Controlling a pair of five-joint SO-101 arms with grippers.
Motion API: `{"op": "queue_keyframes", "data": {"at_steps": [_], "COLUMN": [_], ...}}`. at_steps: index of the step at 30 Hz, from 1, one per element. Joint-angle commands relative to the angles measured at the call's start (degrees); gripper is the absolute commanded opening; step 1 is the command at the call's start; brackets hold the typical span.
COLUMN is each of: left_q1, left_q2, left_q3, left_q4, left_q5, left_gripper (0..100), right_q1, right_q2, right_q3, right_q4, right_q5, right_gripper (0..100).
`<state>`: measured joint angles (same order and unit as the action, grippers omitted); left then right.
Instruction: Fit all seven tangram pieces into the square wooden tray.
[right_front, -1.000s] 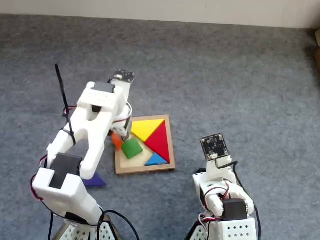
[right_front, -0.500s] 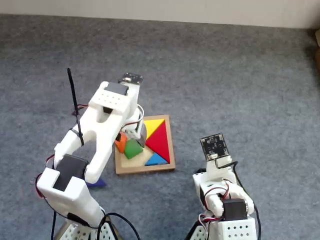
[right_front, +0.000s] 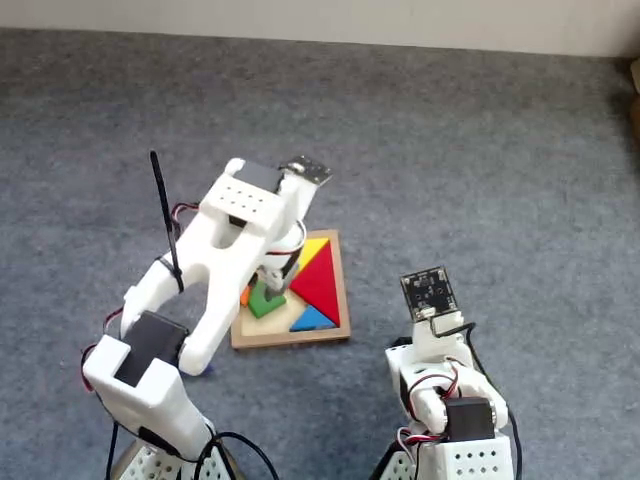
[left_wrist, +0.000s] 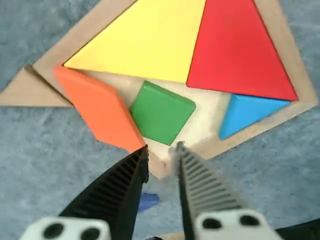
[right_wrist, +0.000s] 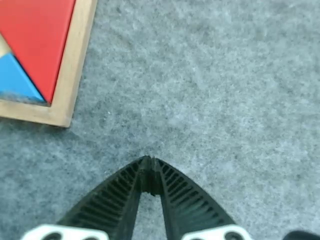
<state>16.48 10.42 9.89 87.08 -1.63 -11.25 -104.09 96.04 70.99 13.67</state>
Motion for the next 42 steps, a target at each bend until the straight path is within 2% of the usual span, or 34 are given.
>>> {"op": "queue_keyframes", "data": {"at_steps": [1, 8, 13, 22, 32, 38, 42], "left_q1": [0.3, 0.4, 1.0, 9.1, 14.9, 15.7, 14.0], "left_q2": [-0.6, -0.5, -0.4, -0.4, -1.0, -1.2, -1.2], "left_q3": [2.1, 10.8, 14.9, 15.4, 15.3, 12.0, 6.4], "left_q4": [-4.5, -16.4, -20.0, -19.6, -19.7, -19.0, -12.7], "left_q5": [-4.5, -6.9, -6.9, -6.6, -6.5, -5.5, -2.7], "left_gripper": [5, 4, 4, 4, 4, 4, 4], "right_q1": [0.7, 0.7, 0.7, 0.7, 0.7, 0.7, 0.7], "right_q2": [-0.2, -0.2, -0.2, -0.2, -0.2, -0.2, -0.2], "right_q3": [7.3, 7.3, 7.3, 7.3, 7.3, 7.3, 7.3], "right_q4": [0.3, 0.3, 0.3, 0.3, 0.3, 0.3, 0.3], "right_q5": [0.0, 0.0, 0.0, 0.0, 0.0, 0.0, 0.0], "right_gripper": [0.8, 0.8, 0.8, 0.8, 0.8, 0.8, 0.8]}}
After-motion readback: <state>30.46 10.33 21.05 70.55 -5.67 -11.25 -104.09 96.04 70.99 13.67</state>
